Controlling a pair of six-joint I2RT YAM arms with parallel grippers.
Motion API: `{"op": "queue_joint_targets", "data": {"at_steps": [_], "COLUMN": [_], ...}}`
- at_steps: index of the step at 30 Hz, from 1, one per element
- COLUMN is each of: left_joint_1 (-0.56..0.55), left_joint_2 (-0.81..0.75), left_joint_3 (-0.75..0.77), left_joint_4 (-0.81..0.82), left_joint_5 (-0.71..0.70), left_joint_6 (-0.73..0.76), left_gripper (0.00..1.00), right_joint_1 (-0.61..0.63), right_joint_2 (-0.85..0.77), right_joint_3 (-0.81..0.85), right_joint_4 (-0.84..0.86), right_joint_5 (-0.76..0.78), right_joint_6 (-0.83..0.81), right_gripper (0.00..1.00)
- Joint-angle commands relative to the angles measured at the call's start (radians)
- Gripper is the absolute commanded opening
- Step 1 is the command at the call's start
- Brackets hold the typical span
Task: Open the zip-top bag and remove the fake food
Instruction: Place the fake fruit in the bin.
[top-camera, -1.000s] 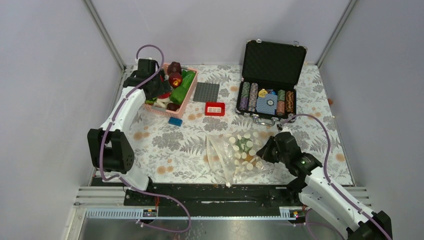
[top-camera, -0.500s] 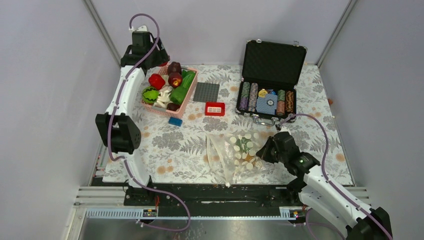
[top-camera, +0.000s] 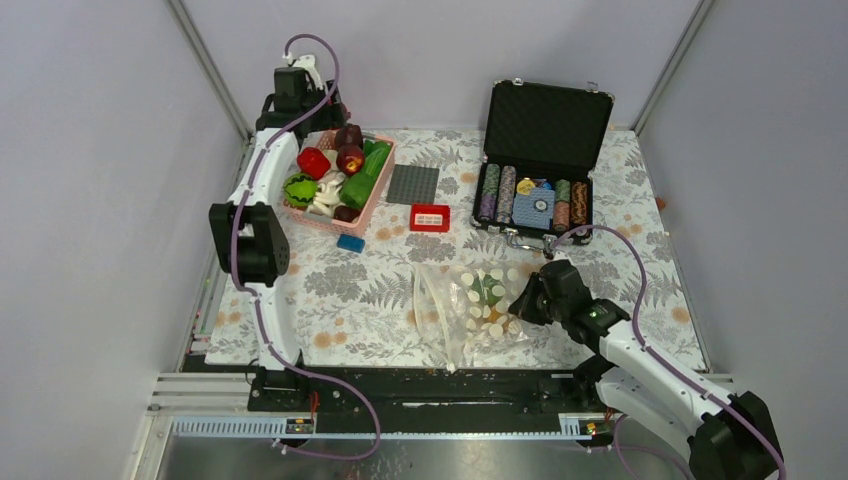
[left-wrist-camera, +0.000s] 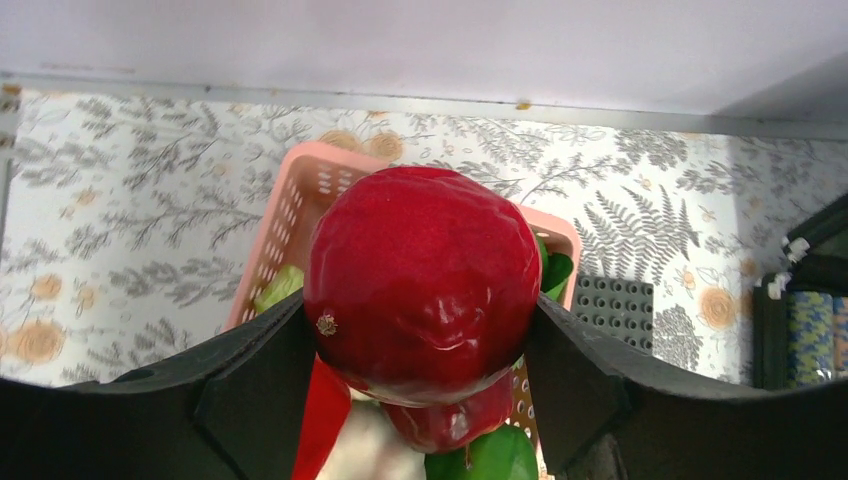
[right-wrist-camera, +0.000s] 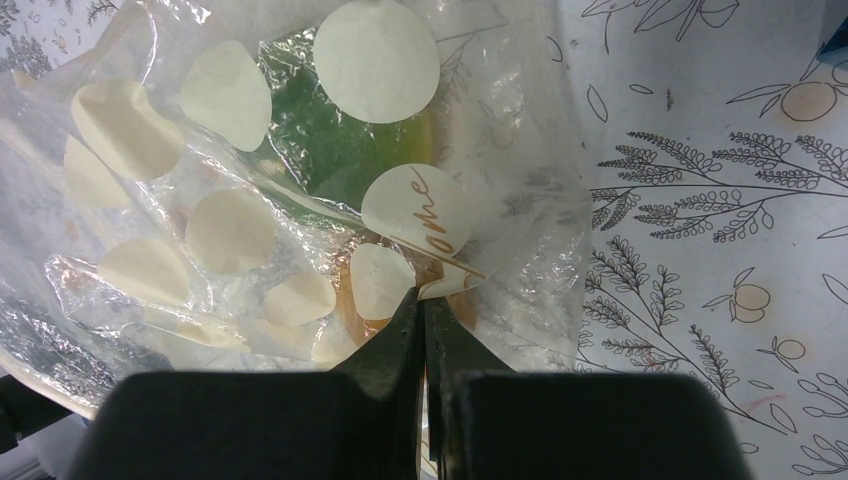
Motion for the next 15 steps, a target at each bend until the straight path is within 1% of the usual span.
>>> {"op": "queue_joint_targets", "data": {"at_steps": [1,3,7,11,15], "left_joint_1": [0.042,0.088,0.141,0.156,0.156], "left_joint_2": [0.002,0.009,0.032,0.064,0.085], "left_joint_3": [0.039,0.037,0.025,0.025,0.011], "left_joint_4": [0.135,0.141,0.16,0.135,0.128], "left_joint_5": [0.186,0.248,0.342,0.416,0.442], "left_joint_6": [0.098,0.086,0.06,0.097,0.138], "left_gripper": [0.46,0.46,0.46,0.46,0.48], "right_joint_1": [0.006,0.006,0.005,0.006,0.005], "right_joint_2": [0.01,0.014,0.03,0.046,0.058], "right_joint_3": [0.001,0.001,0.008,0.014,0.016], "right_joint_4": [0.025,0.026,0.025,0.027,0.025], "right_joint_5": [-0.004,-0.005,-0.01,-0.012,-0.018], "right_joint_6": [-0.021,-0.02,-0.03,-0.037,-0.037], "right_gripper": [0.0,0.0,0.0,0.0,0.0]}}
